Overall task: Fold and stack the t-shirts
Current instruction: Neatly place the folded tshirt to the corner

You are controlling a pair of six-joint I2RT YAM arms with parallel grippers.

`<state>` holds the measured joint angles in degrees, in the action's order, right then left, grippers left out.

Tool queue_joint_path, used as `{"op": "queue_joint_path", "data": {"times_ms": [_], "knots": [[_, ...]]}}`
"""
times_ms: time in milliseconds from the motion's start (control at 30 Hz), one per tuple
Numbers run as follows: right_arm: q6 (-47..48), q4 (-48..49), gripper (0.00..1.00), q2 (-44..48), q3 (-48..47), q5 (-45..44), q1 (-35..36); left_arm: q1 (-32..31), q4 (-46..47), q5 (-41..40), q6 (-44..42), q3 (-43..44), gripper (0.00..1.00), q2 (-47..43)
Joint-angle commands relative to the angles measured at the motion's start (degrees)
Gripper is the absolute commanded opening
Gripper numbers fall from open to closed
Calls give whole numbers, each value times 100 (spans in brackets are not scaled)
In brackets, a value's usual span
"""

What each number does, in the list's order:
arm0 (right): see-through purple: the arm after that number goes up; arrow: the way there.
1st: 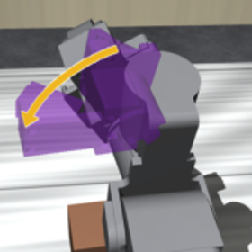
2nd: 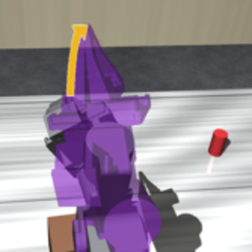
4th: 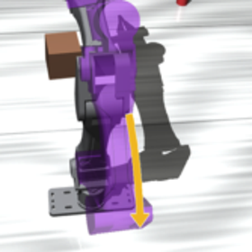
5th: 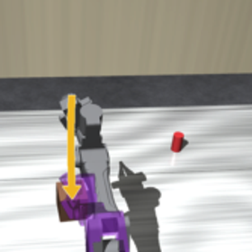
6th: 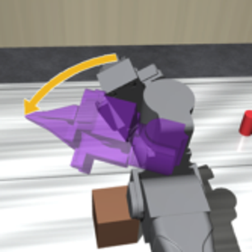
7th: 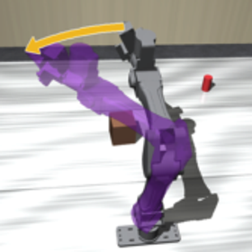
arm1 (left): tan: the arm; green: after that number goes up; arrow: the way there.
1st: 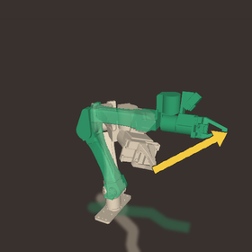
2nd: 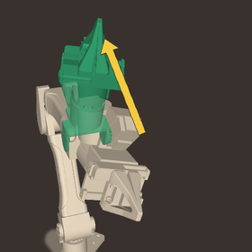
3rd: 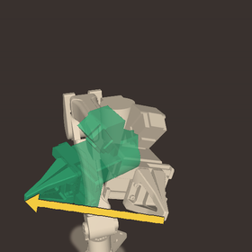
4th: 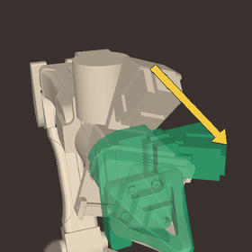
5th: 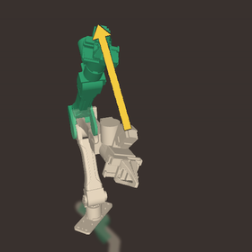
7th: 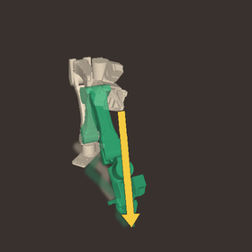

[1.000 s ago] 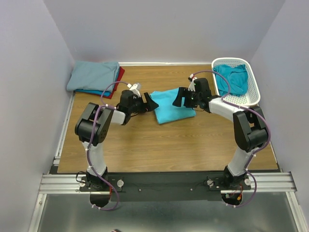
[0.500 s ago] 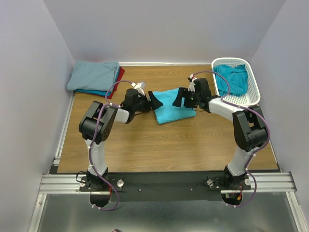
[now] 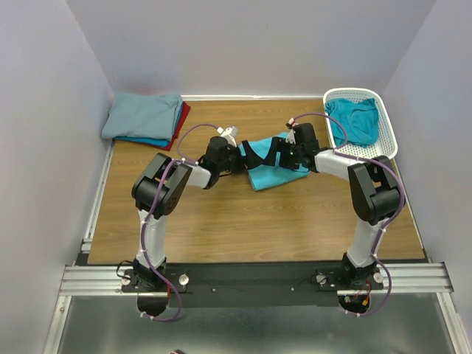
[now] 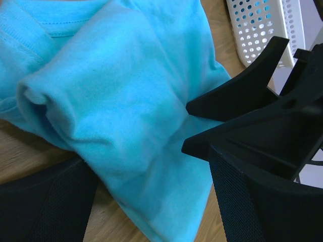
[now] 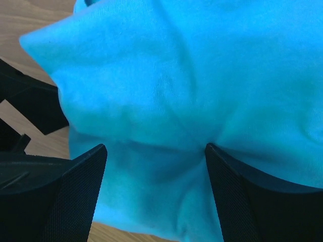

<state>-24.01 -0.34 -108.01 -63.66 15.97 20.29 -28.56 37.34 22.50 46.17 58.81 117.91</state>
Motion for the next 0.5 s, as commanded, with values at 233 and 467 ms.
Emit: {"op": "queue_joint_path", "data": {"times_ms": [233, 467], "knots": [[-298, -19, 85, -441, 240, 196, 45, -150, -412, -369, 199, 17, 91, 197], [-51, 236, 85, -125, 591, 372, 45, -256, -473, -659, 331, 131, 91, 145]]}}
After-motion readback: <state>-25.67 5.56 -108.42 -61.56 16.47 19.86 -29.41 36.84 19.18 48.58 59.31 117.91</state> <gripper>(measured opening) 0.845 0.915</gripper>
